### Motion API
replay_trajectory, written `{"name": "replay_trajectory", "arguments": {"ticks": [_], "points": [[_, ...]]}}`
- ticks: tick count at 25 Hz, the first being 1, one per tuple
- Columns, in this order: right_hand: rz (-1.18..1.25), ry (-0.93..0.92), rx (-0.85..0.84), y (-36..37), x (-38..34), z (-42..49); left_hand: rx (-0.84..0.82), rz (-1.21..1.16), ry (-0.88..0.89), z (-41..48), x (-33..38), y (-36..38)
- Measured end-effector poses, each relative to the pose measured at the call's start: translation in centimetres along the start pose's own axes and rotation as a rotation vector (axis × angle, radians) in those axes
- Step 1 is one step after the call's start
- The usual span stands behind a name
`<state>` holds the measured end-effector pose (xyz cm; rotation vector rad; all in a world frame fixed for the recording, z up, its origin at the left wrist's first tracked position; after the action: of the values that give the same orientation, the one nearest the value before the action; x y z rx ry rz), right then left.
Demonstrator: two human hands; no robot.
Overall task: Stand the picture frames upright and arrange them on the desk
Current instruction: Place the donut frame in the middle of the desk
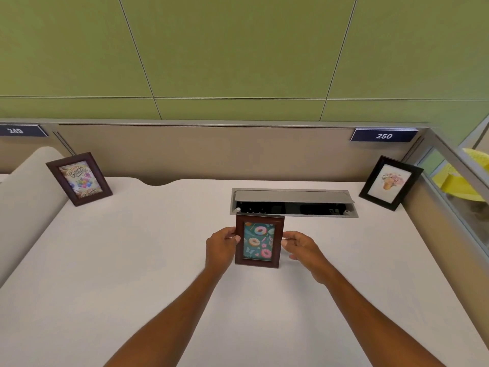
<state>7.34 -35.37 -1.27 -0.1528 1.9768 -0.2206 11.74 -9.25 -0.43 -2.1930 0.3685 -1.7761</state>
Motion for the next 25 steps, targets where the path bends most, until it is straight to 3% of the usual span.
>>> {"name": "replay_trajectory", "arguments": {"ticks": [6, 17, 25], "points": [[0.045, 0.064, -0.11, 1.3, 0.1, 2.1, -0.024, 0.042, 0.015, 1.3, -0.8, -0.1], [0.093, 0.095, -0.083, 2.7, 0.4, 3.8, -0.028, 0.018, -0.005, 2.0, -1.6, -0.8], [0.127, 0.061, -0.158, 6.5, -3.1, 5.3, 0.034, -0.012, 0.012, 3.9, -1.7, -5.5]]}}
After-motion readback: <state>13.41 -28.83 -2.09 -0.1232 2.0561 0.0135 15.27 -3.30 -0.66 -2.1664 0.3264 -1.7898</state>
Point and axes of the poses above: each hand's wrist, its own z-axis towards the middle knuckle, its own y-axis out of the palm, x = y × z, the point moved 5 cm from there along z, towards the middle knuckle, and after that the axes turned 1 degree about -y, right-handed, at the moved point
